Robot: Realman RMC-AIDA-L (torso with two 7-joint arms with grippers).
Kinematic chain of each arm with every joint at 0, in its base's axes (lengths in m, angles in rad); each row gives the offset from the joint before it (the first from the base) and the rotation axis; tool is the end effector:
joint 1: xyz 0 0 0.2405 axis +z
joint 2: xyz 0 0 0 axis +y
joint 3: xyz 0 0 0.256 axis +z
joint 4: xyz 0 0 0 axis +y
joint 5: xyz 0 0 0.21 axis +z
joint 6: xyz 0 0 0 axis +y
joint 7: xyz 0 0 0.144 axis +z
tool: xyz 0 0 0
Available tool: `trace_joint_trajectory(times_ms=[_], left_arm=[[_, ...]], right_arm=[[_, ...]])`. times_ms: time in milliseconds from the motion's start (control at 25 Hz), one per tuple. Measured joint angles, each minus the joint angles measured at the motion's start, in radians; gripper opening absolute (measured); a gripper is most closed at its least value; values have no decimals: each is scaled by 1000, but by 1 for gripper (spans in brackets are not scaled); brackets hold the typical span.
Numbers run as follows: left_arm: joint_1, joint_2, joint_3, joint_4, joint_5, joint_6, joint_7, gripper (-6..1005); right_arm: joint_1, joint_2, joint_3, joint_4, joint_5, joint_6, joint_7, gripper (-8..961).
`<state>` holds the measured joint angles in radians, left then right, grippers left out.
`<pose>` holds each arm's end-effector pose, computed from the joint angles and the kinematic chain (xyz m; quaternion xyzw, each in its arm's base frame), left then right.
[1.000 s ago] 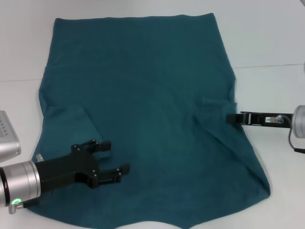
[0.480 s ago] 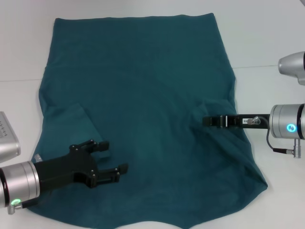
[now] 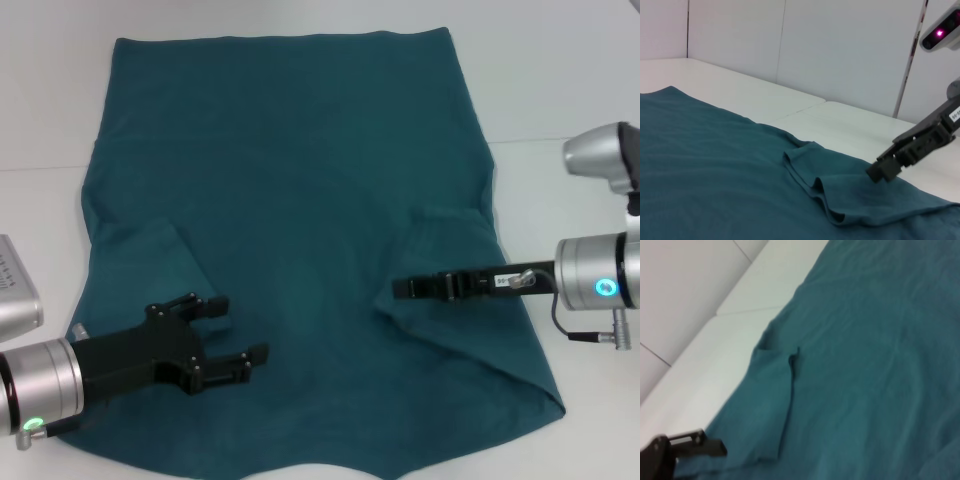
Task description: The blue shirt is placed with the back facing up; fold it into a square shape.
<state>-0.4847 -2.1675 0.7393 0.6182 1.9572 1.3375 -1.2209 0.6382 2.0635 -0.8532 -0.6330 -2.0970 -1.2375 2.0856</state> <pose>-0.2720 0.3262 -0.0444 -0.9336 -0.2062 -0.2185 0.1952 0.2574 0.3782 -0.0197 -0.8467 0.4876 0.1588 0.1414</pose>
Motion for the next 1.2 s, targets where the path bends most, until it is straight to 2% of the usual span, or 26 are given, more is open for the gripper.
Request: trace_joint_trajectory(times_ms=[40,200,680,920,1200], left_arm=[[0,0,0,0,0,0,0,891],[1,0,-8,0,0,0,-3,891],[17,4,-74,18,4,19,-82,890],[75,5,-75,128,20,39,-246,890],[127,6,-105,275,124,115,-506,890]], right_arm=[[-2,-3,8,0,9,-5,0,172],[-7,-15,46,-2,36,-9,-19,334],[-31,-17,90,-3,97,-72,-136,860],[-67,-17,122,-3,157,-139,-216,911],[-74,-18,126,-3,159,-150,-223,932]])
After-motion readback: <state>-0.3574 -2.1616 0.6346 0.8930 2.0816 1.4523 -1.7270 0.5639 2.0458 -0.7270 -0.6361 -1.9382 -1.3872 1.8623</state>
